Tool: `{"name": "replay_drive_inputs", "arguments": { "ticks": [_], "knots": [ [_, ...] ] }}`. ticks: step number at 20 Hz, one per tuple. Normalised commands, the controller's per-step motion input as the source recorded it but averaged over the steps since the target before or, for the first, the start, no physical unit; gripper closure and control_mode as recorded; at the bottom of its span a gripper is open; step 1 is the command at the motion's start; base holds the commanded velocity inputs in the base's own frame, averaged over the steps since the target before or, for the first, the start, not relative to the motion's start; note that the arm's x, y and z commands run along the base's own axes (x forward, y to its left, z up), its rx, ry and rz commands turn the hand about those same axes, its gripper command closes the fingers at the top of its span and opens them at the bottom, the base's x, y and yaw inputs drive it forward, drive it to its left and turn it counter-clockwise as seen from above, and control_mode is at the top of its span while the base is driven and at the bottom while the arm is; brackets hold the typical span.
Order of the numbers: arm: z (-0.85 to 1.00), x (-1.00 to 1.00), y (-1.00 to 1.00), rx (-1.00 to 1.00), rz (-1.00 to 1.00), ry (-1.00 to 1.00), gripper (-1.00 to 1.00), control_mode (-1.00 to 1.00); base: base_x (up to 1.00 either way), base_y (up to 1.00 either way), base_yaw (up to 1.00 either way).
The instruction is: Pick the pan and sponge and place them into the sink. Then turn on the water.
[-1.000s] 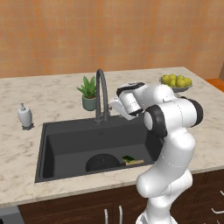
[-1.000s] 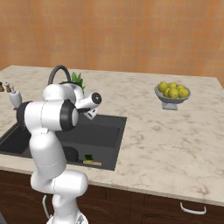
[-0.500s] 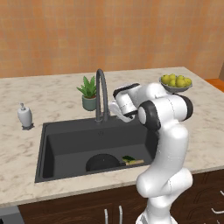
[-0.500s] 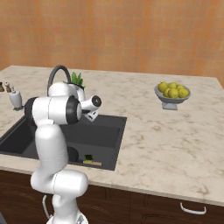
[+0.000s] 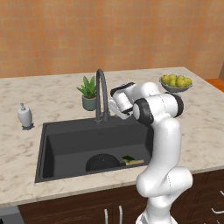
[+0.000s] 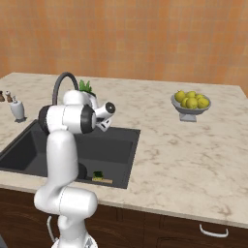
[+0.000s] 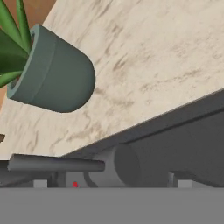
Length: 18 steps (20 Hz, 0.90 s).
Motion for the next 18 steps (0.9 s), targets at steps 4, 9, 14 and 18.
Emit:
{"name": "replay_drive_inputs", "arguments": {
  "ticks": [4, 9, 14, 18],
  "knots": [
    [-0.14, 0.20, 0.01, 0.00, 0.00, 0.02, -1.00, -1.00, 0.00, 0.00, 0.00],
    [-0.14, 0.00, 0.04, 0.00, 0.00, 0.00, -1.00, -1.00, 0.00, 0.00, 0.00],
    [-0.13, 0.00, 0.08, 0.00, 0.00, 0.00, -1.00, -1.00, 0.00, 0.00, 0.00],
    [-0.26, 0.15, 0.38, 0.00, 0.00, 0.00, -1.00, -1.00, 0.00, 0.00, 0.00]
  ]
}}
